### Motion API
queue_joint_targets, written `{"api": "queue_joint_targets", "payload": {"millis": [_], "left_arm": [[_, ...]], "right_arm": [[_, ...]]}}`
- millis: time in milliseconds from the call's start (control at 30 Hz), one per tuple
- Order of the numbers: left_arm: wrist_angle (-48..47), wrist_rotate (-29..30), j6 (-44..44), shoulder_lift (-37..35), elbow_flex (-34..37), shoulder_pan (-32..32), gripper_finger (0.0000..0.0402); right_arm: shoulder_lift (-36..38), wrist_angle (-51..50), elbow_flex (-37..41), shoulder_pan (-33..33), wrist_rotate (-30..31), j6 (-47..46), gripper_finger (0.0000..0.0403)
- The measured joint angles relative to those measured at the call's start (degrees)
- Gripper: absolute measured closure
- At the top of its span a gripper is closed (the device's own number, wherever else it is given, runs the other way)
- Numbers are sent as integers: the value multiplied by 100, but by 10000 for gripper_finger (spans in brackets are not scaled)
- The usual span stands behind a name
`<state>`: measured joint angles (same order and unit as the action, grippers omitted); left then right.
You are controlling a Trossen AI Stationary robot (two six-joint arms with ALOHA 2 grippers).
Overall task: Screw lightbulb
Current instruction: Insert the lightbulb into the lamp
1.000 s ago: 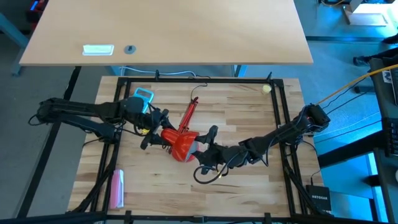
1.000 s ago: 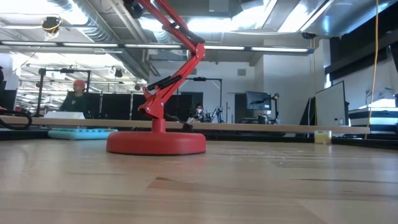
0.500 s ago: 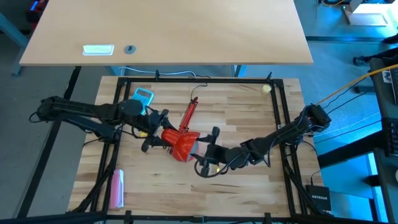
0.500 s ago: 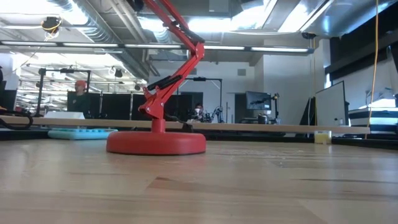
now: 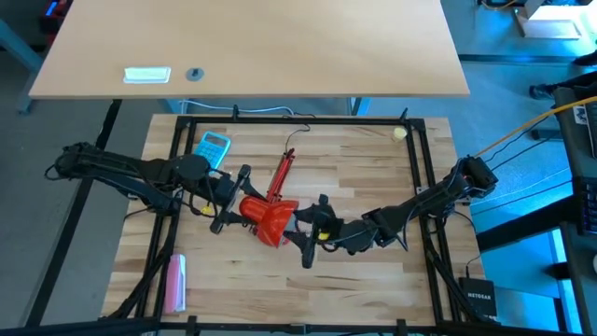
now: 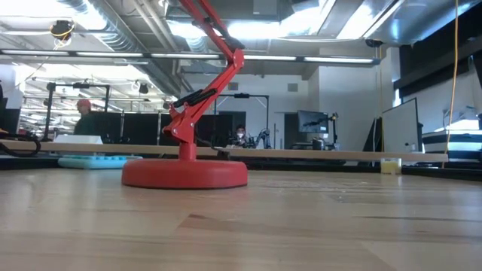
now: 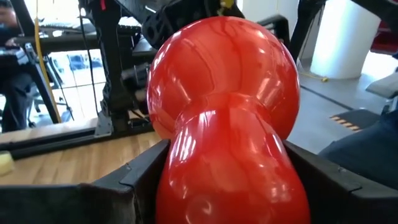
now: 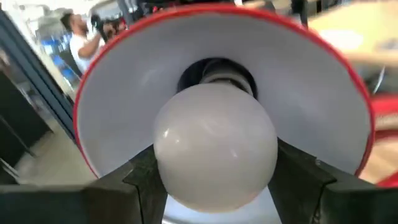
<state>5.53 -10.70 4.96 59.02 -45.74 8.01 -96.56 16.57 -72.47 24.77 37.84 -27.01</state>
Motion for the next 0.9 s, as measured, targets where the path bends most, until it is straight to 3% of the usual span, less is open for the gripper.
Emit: {"api": "queue_joint_targets", "payload": {"millis": [433,700,900], "left_arm": [[265,386,1062,23,-35,227,154],[75,492,886,7,-39,234,154],[24,492,618,-4,-37,234,155]], "right_arm": [[-38,30,-15,-213,-1045,-4129,192],[-28,-45,-15,-284,-1321,-3480,243],[-28,-151,-15,-286,-1392,-2954,214]]}}
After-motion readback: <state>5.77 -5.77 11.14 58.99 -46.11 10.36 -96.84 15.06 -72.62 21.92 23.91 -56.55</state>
